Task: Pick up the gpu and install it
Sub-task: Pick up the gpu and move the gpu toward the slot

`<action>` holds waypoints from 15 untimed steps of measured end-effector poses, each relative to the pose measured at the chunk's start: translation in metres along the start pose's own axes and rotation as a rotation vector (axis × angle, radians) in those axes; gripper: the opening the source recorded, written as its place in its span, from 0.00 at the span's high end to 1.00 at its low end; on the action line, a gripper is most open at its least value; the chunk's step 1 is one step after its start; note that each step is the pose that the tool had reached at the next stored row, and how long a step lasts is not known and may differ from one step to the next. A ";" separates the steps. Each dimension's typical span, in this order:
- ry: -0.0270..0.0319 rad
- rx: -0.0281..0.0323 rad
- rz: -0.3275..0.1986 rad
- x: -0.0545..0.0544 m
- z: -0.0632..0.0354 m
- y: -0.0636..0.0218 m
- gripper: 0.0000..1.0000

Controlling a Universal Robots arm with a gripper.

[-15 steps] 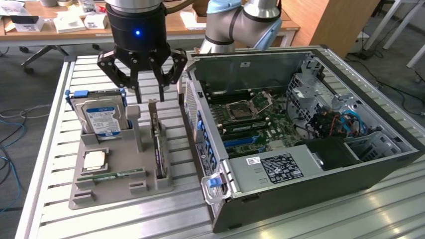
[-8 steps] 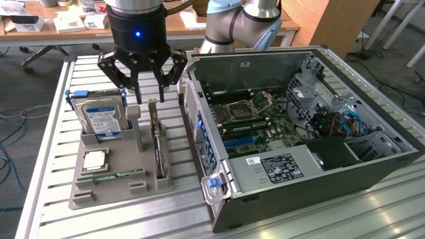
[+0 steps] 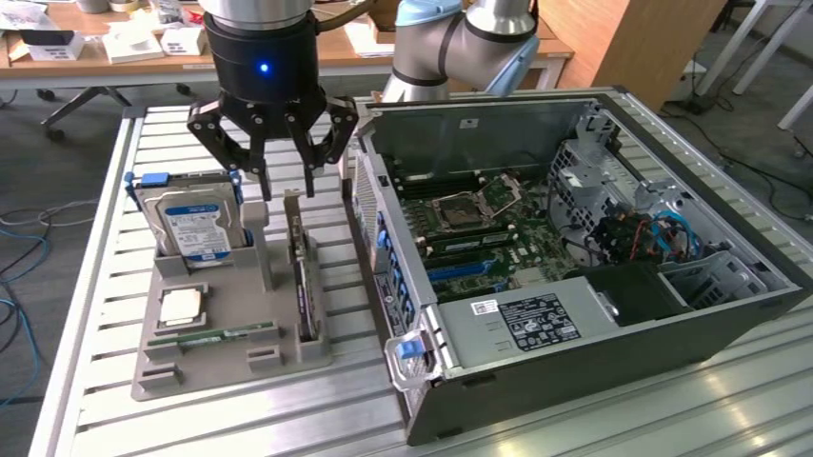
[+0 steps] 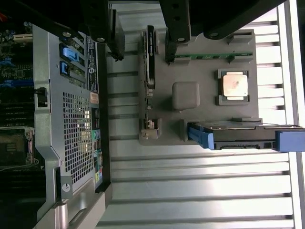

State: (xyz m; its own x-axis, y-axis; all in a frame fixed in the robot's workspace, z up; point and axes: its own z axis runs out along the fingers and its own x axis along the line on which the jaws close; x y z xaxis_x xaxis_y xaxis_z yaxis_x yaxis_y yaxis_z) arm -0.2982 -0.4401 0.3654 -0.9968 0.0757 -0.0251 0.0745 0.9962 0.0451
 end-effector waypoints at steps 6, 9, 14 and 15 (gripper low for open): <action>0.0000 0.0000 0.000 0.000 0.0001 0.0000 0.53; -0.0002 -0.0003 0.000 0.000 0.0012 0.0000 0.53; 0.0001 0.0000 0.000 0.000 0.0025 -0.0001 0.53; 0.0001 0.0000 0.000 0.000 0.0025 -0.0001 0.53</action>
State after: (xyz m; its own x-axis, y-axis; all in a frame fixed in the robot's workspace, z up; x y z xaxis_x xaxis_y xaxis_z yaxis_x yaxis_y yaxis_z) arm -0.2982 -0.4401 0.3628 -0.9968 0.0757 -0.0250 0.0745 0.9962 0.0451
